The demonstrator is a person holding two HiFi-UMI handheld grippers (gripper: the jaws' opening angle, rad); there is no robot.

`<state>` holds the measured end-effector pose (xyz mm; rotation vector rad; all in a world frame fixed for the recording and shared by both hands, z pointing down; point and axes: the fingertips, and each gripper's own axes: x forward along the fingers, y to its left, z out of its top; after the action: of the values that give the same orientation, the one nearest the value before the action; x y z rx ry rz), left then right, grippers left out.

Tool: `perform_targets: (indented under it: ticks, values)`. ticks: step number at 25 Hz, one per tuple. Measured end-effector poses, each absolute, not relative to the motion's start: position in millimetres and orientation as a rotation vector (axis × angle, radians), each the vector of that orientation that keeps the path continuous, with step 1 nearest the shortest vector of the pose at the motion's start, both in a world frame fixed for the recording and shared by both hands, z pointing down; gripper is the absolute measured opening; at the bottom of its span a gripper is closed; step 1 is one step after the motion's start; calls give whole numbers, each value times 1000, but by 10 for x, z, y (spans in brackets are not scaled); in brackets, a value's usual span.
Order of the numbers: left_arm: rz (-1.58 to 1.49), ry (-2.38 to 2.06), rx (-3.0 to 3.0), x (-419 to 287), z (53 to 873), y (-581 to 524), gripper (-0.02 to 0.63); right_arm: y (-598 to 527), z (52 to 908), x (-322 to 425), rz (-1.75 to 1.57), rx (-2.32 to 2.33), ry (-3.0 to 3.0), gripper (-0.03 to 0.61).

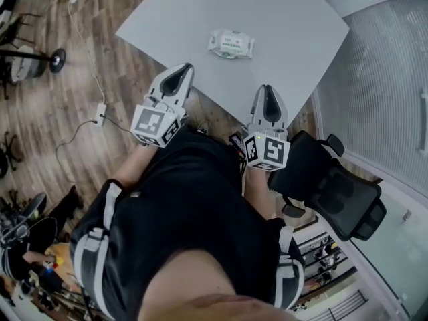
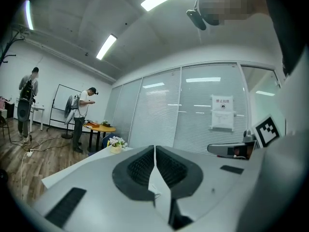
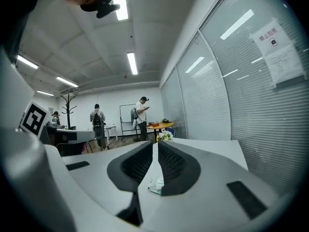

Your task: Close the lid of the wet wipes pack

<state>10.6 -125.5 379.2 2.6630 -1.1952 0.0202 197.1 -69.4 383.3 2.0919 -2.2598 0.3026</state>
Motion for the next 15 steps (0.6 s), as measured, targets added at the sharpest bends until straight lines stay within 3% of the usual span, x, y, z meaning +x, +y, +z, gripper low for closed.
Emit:
perform_targets:
  ticks: [15]
  values:
    - [6,-1138,2713,-117,3770,-1280,29,-757,3819,1700,292,2109,-2216,32]
